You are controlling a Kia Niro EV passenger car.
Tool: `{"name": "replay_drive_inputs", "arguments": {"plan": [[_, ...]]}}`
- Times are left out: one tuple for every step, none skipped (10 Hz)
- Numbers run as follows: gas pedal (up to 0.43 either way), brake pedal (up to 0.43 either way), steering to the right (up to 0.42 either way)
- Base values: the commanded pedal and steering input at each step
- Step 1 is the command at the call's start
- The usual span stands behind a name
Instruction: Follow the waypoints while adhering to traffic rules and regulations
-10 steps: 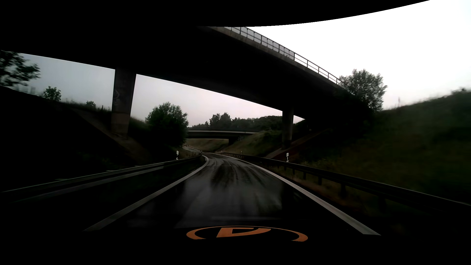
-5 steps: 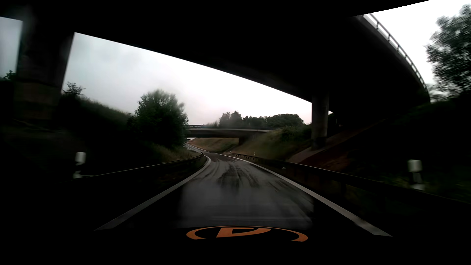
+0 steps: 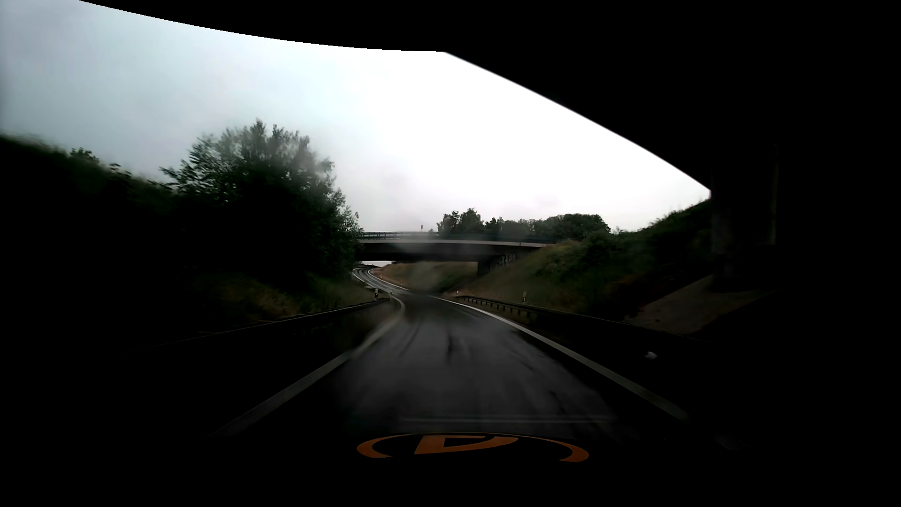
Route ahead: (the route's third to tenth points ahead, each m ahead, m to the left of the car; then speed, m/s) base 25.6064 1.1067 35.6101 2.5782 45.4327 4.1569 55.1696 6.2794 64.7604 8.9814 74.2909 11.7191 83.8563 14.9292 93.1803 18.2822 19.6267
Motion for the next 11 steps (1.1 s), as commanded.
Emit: {"name": "replay_drive_inputs", "arguments": {"plan": [[0.11,0.0,-0.025],[0.11,0.0,-0.025],[0.11,0.0,-0.025],[0.11,0.0,-0.025],[0.11,0.0,-0.026],[0.11,0.0,-0.027],[0.11,0.0,-0.027],[0.11,0.0,-0.026],[0.11,0.0,-0.026],[0.11,0.0,-0.027],[0.11,0.0,-0.026]]}}
